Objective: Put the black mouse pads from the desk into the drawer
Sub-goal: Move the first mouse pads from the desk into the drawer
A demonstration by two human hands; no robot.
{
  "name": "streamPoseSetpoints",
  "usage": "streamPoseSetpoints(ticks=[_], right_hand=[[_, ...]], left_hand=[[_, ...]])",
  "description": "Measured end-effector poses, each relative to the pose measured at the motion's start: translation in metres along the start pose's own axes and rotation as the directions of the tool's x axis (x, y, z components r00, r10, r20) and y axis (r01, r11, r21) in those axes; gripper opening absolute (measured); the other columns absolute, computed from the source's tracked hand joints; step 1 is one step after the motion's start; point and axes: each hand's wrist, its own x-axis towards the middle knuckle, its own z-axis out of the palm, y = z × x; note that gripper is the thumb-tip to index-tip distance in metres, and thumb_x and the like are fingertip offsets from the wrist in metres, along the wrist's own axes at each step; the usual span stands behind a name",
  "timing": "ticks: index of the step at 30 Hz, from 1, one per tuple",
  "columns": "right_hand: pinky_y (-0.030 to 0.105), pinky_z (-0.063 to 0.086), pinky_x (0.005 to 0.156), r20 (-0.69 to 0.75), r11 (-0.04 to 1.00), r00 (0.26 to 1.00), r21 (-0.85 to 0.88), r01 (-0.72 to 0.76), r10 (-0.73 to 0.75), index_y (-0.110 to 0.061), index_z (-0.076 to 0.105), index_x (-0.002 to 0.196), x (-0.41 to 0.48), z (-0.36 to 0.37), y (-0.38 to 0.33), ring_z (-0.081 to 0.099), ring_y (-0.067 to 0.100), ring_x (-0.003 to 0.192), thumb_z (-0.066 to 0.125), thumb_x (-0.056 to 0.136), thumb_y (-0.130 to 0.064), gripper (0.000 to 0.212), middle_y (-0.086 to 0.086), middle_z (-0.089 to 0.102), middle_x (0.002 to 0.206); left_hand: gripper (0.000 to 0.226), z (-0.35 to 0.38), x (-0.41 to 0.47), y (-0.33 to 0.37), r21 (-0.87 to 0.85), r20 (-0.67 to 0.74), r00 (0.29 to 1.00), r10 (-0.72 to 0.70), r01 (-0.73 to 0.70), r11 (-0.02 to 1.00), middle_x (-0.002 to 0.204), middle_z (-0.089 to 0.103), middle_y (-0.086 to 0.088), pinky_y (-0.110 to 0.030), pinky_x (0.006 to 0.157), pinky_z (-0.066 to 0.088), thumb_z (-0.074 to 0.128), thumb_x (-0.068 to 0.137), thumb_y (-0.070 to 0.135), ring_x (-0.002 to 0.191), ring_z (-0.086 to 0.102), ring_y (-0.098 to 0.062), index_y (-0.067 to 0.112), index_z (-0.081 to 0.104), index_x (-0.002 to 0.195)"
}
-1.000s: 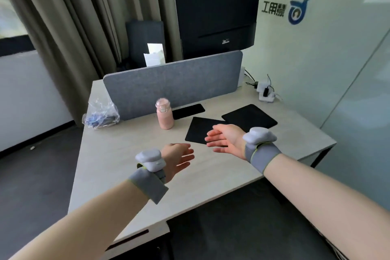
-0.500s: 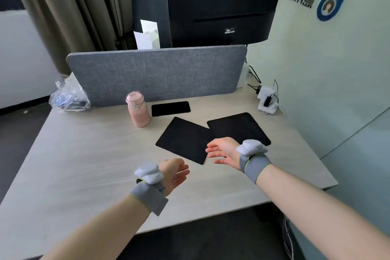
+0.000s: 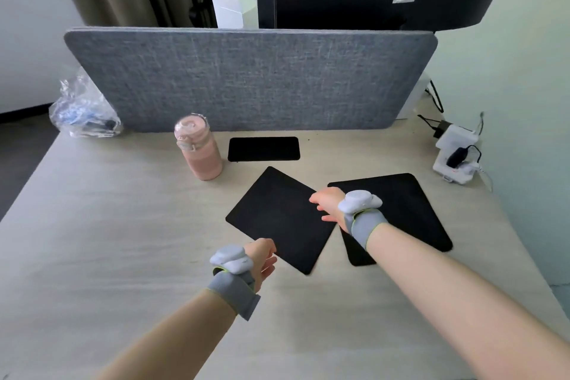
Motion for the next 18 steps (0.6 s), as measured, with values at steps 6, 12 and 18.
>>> streamPoseSetpoints(ticks=[6,12,18], right_hand=[[0.036,0.036,0.109,-0.042,0.916,0.998,-0.401,0.017,-0.037,-0.017,0.050,0.133,0.056,0.003,-0.009,0.048,0.030,0.127,0.046,0.086,-0.031,0.049,0.007,0.050,0.138],[0.027,0.035,0.092,-0.114,0.797,0.993,-0.603,-0.034,-0.043,-0.008,0.044,0.133,0.081,0.015,-0.008,0.048,0.025,0.124,0.045,0.089,-0.028,0.048,0.010,0.046,0.137],[0.027,0.034,0.105,-0.101,0.705,0.994,-0.703,-0.091,0.027,-0.011,0.042,0.136,0.067,0.008,0.002,0.043,0.025,0.134,0.045,0.088,-0.046,0.059,0.009,0.040,0.148]], left_hand=[[0.019,0.005,0.047,0.004,-0.057,-0.108,0.994,-0.026,0.020,0.998,0.054,0.035,-0.003,-0.023,0.054,0.026,0.047,0.078,0.008,0.049,0.030,-0.016,0.012,0.036,0.063],[0.019,0.001,0.072,-0.001,-0.131,-0.155,0.985,-0.077,0.057,0.990,0.058,0.045,-0.003,-0.021,0.059,0.036,0.056,0.077,0.016,0.050,0.044,-0.016,0.011,0.046,0.062],[0.017,-0.014,0.070,-0.001,-0.172,-0.112,0.986,-0.123,0.103,0.980,0.077,0.063,-0.006,-0.025,0.060,0.046,0.063,0.081,0.021,0.073,0.060,-0.018,0.008,0.054,0.088]])
